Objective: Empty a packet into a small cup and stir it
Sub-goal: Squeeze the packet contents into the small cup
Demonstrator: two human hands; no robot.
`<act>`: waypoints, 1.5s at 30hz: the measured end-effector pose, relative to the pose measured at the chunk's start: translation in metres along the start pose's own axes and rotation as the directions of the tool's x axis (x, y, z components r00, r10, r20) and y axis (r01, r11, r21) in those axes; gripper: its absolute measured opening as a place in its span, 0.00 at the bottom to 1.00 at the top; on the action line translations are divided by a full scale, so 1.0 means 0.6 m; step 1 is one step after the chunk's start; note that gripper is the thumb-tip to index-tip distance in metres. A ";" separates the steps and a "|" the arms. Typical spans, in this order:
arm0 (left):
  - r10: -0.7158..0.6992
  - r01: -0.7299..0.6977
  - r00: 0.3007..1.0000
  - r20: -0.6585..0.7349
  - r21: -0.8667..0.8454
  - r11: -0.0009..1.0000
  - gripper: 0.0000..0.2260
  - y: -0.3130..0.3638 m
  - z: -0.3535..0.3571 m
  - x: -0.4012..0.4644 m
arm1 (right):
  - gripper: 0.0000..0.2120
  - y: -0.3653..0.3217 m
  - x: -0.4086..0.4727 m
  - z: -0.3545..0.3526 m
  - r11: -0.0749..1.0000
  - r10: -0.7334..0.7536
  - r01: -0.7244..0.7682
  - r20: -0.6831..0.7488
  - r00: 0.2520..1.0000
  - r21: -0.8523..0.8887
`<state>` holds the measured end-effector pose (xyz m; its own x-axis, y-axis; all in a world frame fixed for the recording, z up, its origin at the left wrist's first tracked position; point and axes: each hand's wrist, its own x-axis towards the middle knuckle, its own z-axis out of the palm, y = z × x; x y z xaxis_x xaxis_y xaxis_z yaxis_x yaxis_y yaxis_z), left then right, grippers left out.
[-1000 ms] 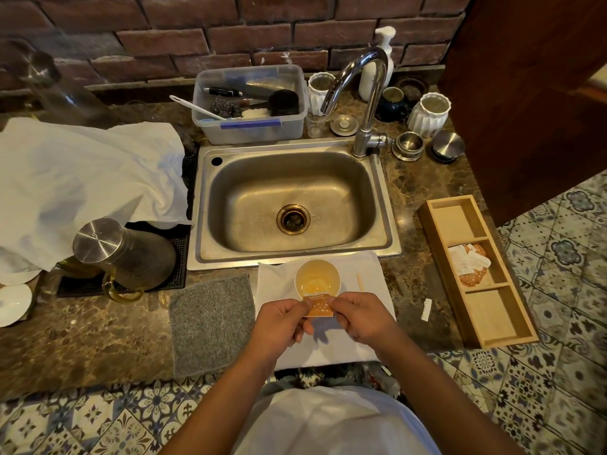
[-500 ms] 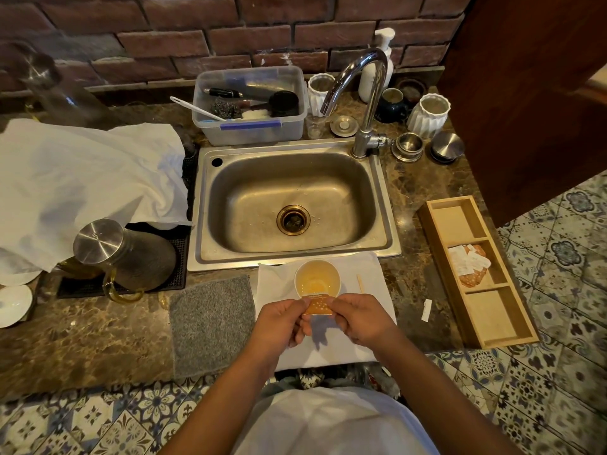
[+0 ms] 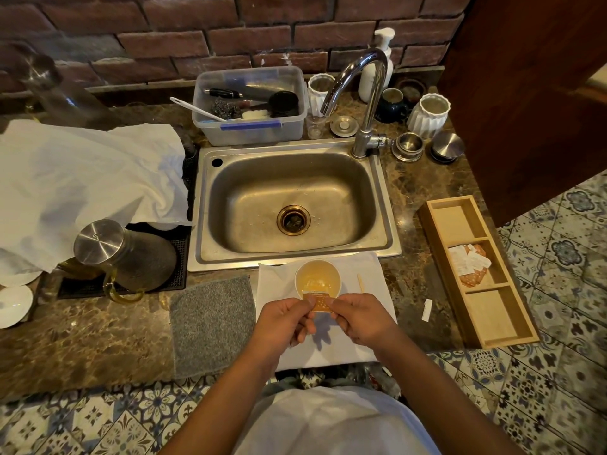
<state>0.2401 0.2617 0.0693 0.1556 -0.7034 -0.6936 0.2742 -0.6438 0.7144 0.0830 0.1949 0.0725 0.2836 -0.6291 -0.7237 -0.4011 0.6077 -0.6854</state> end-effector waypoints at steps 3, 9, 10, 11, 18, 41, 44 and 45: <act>-0.007 0.007 1.000 -0.006 0.012 1.000 0.13 -0.002 0.000 0.001 | 0.19 -0.003 0.000 0.000 0.999 0.016 -0.015 -0.019 1.000 0.034; -0.015 0.015 1.000 -0.002 0.019 1.000 0.12 -0.002 0.002 0.002 | 0.19 -0.008 -0.006 -0.001 0.999 0.018 -0.018 -0.002 1.000 0.045; -0.017 0.017 1.000 0.002 0.008 1.000 0.13 -0.001 0.003 0.003 | 0.19 -0.007 -0.006 -0.001 0.999 0.016 -0.016 0.002 1.000 0.030; -0.018 0.018 1.000 0.006 -0.004 1.000 0.13 0.001 0.004 0.002 | 0.19 -0.006 -0.006 0.000 1.000 0.017 -0.017 0.003 1.000 0.021; -0.004 0.003 1.000 -0.025 -0.040 0.999 0.17 0.004 0.004 0.000 | 0.17 -0.008 -0.001 -0.001 0.999 0.018 -0.017 -0.017 1.000 0.047; 0.022 -0.020 0.999 -0.031 0.082 0.996 0.14 0.003 0.009 -0.003 | 0.12 -0.007 0.000 -0.006 0.998 -0.002 0.002 0.003 1.000 0.055; 0.019 -0.017 0.999 -0.031 0.092 0.996 0.14 0.001 0.012 -0.003 | 0.14 -0.006 -0.002 -0.002 0.999 -0.028 0.028 -0.003 1.000 0.042; 0.019 -0.017 0.999 -0.031 0.089 0.996 0.14 0.000 0.011 -0.003 | 0.15 -0.005 -0.004 -0.001 0.999 -0.036 0.036 -0.001 0.999 0.037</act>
<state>0.2335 0.2609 0.0714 0.1902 -0.7061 -0.6821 0.1862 -0.6562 0.7312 0.0830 0.1940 0.0763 0.2967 -0.6515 -0.6983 -0.3578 0.6021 -0.7137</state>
